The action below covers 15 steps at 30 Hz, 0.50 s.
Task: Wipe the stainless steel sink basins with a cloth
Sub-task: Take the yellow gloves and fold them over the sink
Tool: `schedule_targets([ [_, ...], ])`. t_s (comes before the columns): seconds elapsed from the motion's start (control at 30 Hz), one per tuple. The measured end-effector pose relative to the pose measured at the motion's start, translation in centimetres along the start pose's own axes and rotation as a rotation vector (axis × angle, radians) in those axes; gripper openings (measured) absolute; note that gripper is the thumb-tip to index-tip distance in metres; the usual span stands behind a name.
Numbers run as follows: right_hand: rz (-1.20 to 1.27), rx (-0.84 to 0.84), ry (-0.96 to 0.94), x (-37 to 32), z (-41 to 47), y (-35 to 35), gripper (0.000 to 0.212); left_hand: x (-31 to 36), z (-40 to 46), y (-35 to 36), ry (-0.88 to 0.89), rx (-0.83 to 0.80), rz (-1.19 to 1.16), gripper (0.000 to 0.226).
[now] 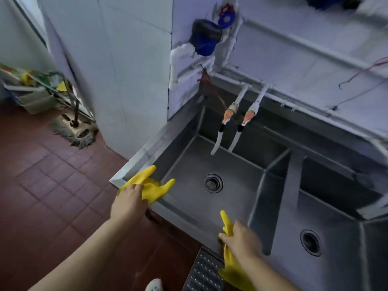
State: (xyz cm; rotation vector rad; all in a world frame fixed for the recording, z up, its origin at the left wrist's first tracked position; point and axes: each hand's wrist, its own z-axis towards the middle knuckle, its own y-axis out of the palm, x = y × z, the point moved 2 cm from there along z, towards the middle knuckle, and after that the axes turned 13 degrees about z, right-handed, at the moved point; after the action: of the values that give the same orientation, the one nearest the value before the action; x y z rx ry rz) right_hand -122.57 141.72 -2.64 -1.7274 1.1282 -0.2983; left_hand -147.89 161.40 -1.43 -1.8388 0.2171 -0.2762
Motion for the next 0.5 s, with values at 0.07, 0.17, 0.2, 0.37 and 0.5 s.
schedule_targets([
  [0.07, -0.006, 0.014, 0.047, -0.1, -0.4, 0.0, 0.040, -0.4, 1.4, -0.1, 0.036, 0.029, 0.080, 0.042],
  [0.17, 0.006, 0.068, 0.067, -0.1, -0.9, 0.0, 0.019, -0.7, 3.1, 0.1, 0.018, 0.038, 0.104, 0.044],
  [0.2, 0.012, 0.089, 0.069, 0.0, -1.0, 0.0, 0.014, -0.8, 3.6, 0.2, 0.000, 0.037, 0.100, 0.041],
  [0.37, 0.124, 0.218, 0.114, 0.5, -1.7, -0.2, 0.023, -0.6, 5.0, 0.2, -0.102, 0.029, 0.083, 0.029],
  [0.5, 0.286, 0.327, 0.143, 0.7, -2.1, -0.5, 0.030, -0.1, 5.6, 0.1, -0.174, 0.025, 0.064, 0.032],
])
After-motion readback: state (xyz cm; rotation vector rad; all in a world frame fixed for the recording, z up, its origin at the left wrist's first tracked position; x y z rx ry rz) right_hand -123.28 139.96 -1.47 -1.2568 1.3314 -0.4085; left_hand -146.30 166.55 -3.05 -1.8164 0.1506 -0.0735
